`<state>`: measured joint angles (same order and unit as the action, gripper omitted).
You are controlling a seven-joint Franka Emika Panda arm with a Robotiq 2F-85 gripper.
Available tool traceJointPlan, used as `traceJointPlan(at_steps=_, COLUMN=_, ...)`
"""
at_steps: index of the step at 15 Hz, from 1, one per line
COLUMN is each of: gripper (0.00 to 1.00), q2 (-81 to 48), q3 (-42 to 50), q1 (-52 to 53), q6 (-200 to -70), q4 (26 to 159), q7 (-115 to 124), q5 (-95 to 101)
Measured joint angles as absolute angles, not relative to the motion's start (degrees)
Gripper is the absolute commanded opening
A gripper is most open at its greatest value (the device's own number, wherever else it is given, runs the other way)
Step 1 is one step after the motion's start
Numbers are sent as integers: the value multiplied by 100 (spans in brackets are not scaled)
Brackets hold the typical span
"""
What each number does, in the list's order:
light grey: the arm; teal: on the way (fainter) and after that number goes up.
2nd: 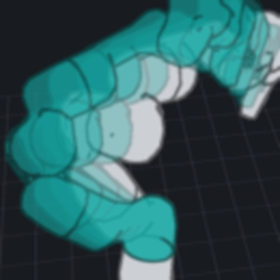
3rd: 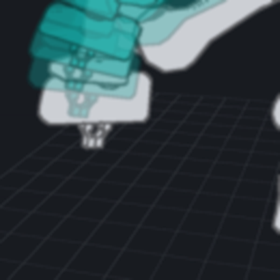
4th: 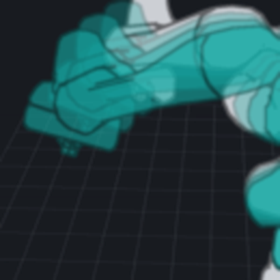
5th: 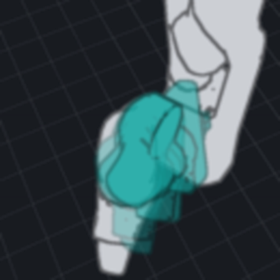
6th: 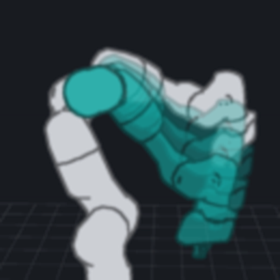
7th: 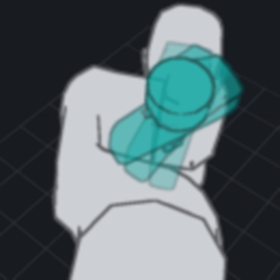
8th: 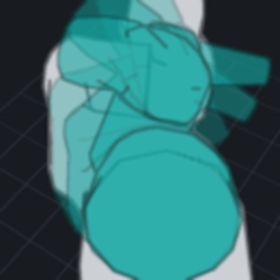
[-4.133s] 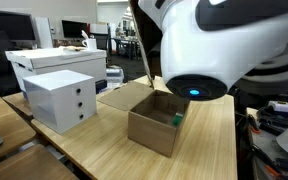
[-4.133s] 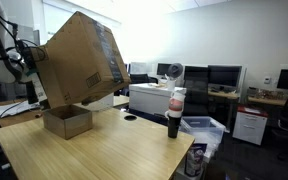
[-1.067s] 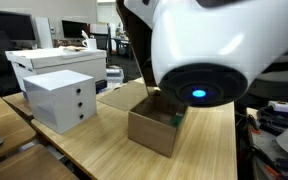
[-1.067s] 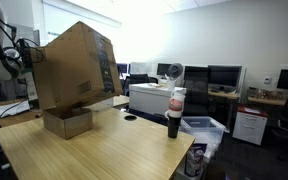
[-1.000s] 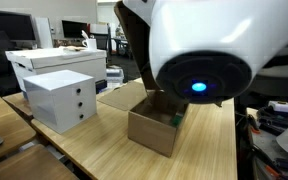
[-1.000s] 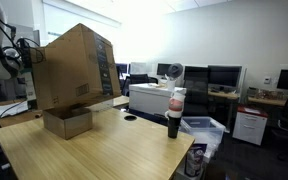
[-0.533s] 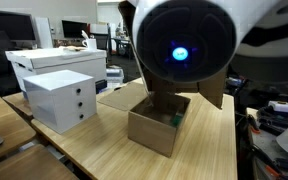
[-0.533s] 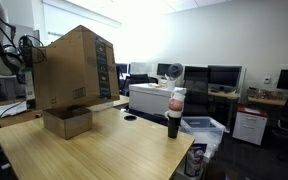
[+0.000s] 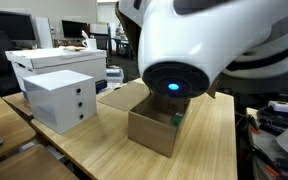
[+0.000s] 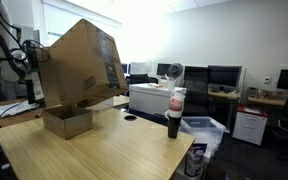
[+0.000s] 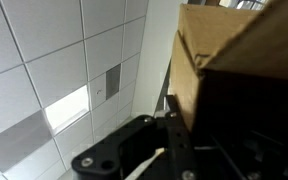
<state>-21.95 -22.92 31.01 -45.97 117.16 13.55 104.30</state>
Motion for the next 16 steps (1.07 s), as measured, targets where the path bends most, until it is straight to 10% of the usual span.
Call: traceJointPlan(at_steps=16, gripper=6, q2=-2206, q3=-2051, q1=3157, q6=-3966, q4=12265, q7=308, q5=11800)
